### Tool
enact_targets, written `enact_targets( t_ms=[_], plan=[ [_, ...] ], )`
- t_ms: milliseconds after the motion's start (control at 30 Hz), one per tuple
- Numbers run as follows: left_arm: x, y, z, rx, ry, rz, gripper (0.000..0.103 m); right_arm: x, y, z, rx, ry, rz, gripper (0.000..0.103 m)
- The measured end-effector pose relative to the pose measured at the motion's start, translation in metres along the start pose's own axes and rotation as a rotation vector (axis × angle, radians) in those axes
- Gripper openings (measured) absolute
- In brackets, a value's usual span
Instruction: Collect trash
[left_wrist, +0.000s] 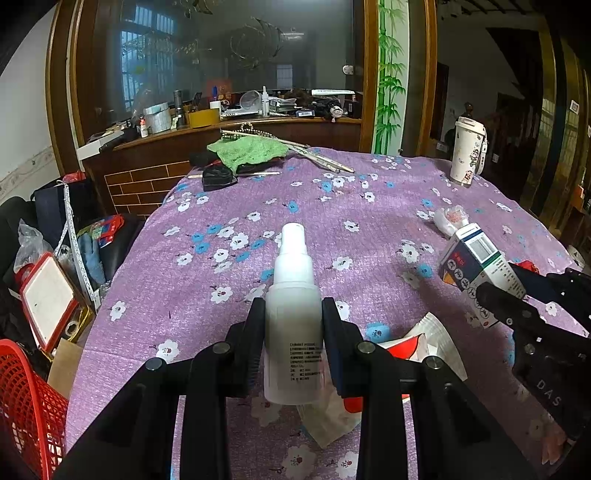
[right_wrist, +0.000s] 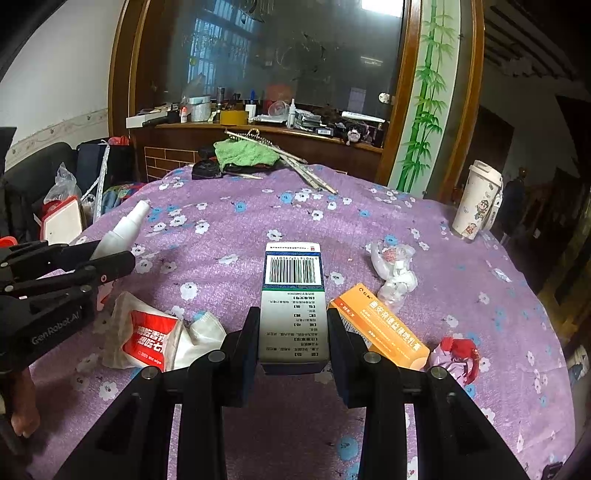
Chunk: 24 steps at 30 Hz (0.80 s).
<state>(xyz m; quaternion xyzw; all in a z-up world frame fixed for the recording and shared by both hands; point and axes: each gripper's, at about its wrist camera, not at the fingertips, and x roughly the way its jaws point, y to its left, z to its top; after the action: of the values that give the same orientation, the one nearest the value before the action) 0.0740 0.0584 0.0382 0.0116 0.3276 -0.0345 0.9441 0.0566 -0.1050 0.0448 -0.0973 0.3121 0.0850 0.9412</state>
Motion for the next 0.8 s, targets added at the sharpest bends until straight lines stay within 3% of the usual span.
enact_targets(
  t_ms=[800],
  plan=[
    [-0.002,-0.01,-0.004,0.029,-0.038,0.046,0.029,-0.012,-0.005,0.0,0.019,-0.036,0.05,0.037]
  ],
)
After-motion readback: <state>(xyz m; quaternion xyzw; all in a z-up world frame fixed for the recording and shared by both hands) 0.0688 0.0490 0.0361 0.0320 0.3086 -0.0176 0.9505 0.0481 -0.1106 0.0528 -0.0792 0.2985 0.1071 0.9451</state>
